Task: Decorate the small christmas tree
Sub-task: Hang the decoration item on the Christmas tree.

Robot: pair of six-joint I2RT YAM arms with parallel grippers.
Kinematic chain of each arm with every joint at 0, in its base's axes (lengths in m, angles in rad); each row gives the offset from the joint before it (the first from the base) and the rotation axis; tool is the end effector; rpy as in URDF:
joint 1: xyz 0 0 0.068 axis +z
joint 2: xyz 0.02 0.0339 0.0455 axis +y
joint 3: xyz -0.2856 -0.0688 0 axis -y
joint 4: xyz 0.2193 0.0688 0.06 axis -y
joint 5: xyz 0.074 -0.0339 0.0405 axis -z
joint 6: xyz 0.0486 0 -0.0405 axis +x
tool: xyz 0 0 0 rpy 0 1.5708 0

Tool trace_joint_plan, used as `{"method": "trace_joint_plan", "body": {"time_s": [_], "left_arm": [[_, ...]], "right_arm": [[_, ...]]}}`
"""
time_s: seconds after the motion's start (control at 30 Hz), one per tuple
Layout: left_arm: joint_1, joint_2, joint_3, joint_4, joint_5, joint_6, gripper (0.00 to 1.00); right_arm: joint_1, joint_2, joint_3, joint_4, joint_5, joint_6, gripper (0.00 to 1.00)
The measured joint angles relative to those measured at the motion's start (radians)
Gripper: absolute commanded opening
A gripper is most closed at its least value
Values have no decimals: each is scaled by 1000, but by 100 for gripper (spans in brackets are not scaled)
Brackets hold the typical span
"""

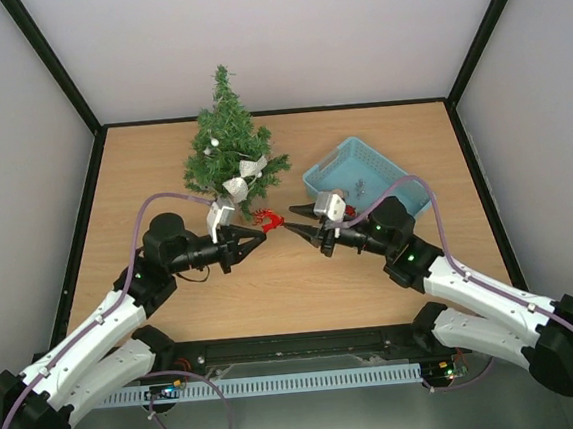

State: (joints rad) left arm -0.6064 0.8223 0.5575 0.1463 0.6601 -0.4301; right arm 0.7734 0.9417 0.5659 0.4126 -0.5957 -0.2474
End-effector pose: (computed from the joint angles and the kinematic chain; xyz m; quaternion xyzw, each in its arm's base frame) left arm 0.1183 -0.1183 0.3100 0.2766 0.6857 -0.5217 0.4256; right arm 0.1184 0.1537 0.3240 -0.5085 0.4756 0.3756 0.6117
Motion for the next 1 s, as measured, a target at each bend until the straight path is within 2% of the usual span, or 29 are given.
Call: {"method": "trace_joint_plan", "body": {"time_s": [0.13,0.23,0.37,0.57,0.67,0.77,0.9,1.0], "left_arm": [[0,1,0,1,37,28,2],[0,3,0,1,53,47,2],[-1,6,0,2,68,62,2],[-8,6,0,3,83,80,2],[-14,6,0,5,88,85,2],[-22,6,0,5,92,88,2],[-26,6,0,5,95,93,2],[-28,6,0,-2,90,98,2]], "right_arm": [[3,-41,0,20,13,132,33],[5,-48,5,8,14,195,38],[5,-48,11,-24,0,220,39],[6,-34,15,-45,-31,237,35],[6,-22,15,-50,-48,238,29],[6,-15,15,-57,-57,241,15],[6,-13,15,-73,-53,246,3],[6,-20,15,-87,-43,241,2]]}}
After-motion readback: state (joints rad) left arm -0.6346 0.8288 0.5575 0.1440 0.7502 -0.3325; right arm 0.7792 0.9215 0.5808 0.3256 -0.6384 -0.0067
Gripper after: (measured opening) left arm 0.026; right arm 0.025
